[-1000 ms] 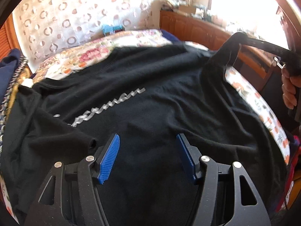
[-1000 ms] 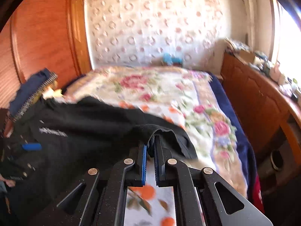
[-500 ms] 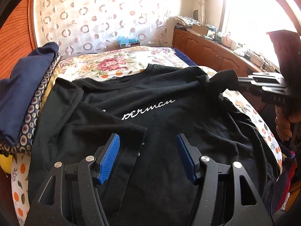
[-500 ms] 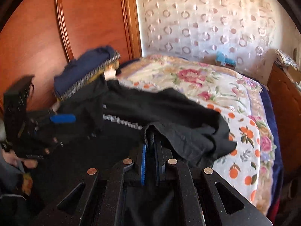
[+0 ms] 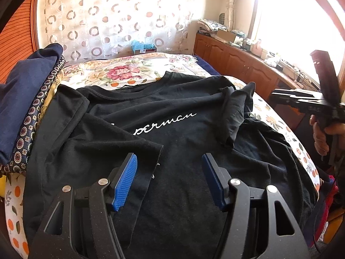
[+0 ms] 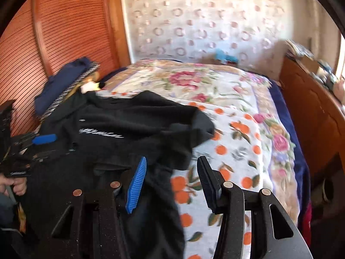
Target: Fold small clothes
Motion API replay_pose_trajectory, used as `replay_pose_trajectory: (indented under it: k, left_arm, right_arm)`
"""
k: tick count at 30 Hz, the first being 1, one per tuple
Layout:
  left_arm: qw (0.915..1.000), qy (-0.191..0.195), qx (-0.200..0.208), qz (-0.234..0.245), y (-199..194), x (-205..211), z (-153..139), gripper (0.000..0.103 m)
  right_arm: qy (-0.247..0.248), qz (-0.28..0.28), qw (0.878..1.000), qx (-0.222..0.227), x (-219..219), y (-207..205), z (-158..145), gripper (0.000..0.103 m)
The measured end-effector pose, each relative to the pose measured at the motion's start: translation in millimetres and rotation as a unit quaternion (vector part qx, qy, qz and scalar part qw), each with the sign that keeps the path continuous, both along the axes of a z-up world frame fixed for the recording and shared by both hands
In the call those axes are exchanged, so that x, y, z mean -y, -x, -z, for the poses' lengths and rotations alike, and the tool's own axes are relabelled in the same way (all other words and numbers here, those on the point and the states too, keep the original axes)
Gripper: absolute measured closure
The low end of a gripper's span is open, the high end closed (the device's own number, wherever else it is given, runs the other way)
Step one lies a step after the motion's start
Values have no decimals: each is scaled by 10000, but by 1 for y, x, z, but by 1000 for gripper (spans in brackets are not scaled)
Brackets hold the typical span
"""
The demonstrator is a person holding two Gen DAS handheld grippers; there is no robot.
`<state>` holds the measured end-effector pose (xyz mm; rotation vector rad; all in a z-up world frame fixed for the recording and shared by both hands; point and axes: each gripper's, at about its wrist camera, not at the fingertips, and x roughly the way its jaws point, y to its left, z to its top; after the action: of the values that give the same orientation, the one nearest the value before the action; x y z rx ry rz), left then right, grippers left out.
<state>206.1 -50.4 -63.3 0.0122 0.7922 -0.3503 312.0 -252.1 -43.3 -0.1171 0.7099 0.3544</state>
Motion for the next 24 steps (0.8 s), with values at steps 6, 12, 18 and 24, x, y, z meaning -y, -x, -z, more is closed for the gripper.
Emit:
replay_pose_trajectory:
  k: [6, 12, 18, 24]
  left_arm:
    - [10000, -34, -87, -13, -1, 0, 4, 40]
    - [9999, -65, -116, -45, 1, -3, 6, 40]
    - [9998, -29, -132, -129, 3, -12, 8, 40]
    - [9995, 36, -136, -271, 5, -28, 10, 40]
  right_arm:
    - [-284, -35, 9982, -530, -6, -41, 24, 52]
    - [-682, -193, 9945, -774, -13, -66, 23, 87]
    - [-645, -546, 9961, -233, -46, -73, -33, 98]
    - [-332, -1182, 9924, -107, -111, -80, -57, 99]
